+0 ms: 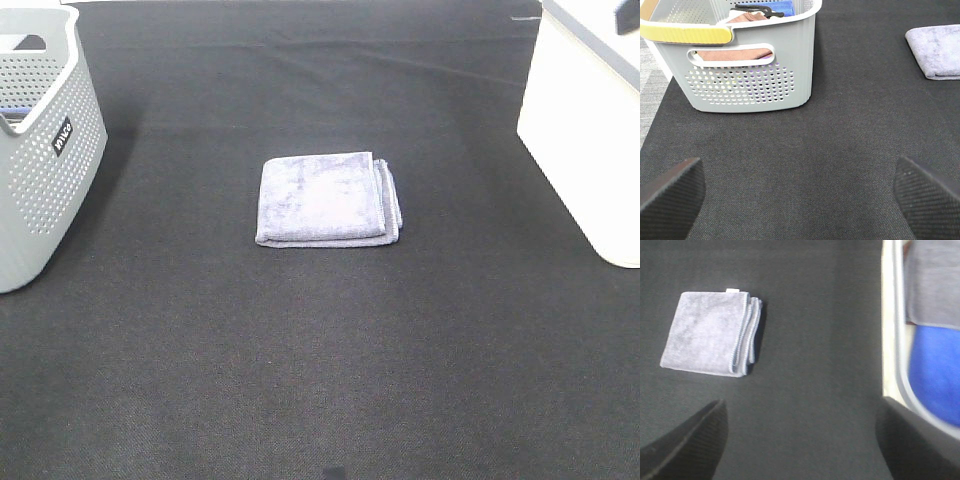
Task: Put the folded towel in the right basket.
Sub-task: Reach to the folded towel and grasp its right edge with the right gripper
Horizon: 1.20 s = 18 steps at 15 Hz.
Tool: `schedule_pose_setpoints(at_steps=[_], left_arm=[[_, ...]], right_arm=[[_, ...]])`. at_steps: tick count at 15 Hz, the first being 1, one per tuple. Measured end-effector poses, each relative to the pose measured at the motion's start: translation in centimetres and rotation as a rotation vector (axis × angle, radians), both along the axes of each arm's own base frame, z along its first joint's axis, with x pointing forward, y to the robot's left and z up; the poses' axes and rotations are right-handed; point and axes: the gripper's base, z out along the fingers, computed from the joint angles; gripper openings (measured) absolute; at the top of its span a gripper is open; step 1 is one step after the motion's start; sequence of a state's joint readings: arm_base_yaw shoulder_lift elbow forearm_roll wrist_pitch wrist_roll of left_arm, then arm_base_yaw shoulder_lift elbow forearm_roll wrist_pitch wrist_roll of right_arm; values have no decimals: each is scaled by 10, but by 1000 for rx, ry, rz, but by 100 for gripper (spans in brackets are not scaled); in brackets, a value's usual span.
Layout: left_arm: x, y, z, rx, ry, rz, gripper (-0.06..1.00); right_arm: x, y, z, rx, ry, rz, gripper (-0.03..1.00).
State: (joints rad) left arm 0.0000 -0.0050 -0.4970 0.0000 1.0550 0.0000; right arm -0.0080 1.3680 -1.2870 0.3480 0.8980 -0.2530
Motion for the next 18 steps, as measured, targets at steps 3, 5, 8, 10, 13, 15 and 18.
schedule_pose_setpoints(at_steps=[3, 5, 8, 10, 13, 15, 18], left_arm=[[0, 0, 0, 0, 0, 0, 97], [0, 0, 0, 0, 0, 0, 97], [0, 0, 0, 0, 0, 0, 97], [0, 0, 0, 0, 0, 0, 97], [0, 0, 0, 0, 0, 0, 97], [0, 0, 0, 0, 0, 0, 97], [0, 0, 0, 0, 0, 0, 97]], right_arm=[[32, 4, 1, 26, 29, 39, 76], [55, 10, 2, 56, 33, 78, 74], [87, 55, -14, 44, 59, 209, 73], [104, 81, -32, 60, 111, 242, 73], [135, 97, -62, 124, 221, 252, 73], [159, 105, -94, 160, 345, 258, 73], [181, 111, -130, 174, 429, 259, 79]])
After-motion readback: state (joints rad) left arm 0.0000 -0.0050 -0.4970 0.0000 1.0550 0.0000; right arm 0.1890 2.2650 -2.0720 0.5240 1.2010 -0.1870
